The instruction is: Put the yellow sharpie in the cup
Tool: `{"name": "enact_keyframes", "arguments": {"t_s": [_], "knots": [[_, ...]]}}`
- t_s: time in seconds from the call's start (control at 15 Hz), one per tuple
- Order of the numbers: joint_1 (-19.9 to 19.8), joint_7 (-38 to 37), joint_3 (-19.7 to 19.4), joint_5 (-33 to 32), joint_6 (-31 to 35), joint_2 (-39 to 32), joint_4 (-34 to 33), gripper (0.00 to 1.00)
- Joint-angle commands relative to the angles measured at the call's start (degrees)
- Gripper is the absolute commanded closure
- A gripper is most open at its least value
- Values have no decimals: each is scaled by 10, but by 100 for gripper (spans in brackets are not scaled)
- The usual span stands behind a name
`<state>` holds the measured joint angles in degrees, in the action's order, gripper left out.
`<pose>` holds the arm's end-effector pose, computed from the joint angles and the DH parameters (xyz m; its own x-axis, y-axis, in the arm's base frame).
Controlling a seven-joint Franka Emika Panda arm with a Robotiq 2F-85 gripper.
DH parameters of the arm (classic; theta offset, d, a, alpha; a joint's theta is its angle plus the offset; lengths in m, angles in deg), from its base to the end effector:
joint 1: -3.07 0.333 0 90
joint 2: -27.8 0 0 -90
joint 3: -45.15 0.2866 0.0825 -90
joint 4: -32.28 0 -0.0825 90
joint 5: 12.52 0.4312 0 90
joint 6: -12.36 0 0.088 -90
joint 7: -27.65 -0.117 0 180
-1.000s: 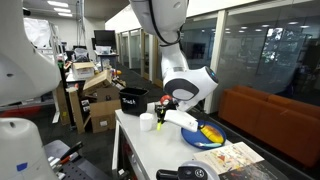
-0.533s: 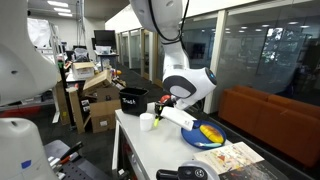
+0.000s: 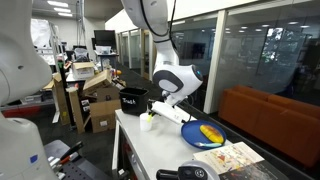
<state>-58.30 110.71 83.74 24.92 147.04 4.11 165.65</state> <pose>0.4800 -0.1470 0.1086 0.8521 0.3216 0.4129 0.5103 -0.6857 -0.5190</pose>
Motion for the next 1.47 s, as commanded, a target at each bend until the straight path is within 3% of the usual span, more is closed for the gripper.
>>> {"name": "enact_keyframes", "arguments": {"t_s": [0.0, 0.47, 0.67, 1.0, 1.4], "knots": [[100, 37, -76, 63, 8, 51, 24, 96], [327, 64, -245, 148, 12, 103, 51, 96], [404, 66, -306, 165, 22, 116, 59, 96], [471, 61, -358, 172, 49, 115, 51, 96], [503, 63, -371, 189, 79, 109, 48, 96]]}}
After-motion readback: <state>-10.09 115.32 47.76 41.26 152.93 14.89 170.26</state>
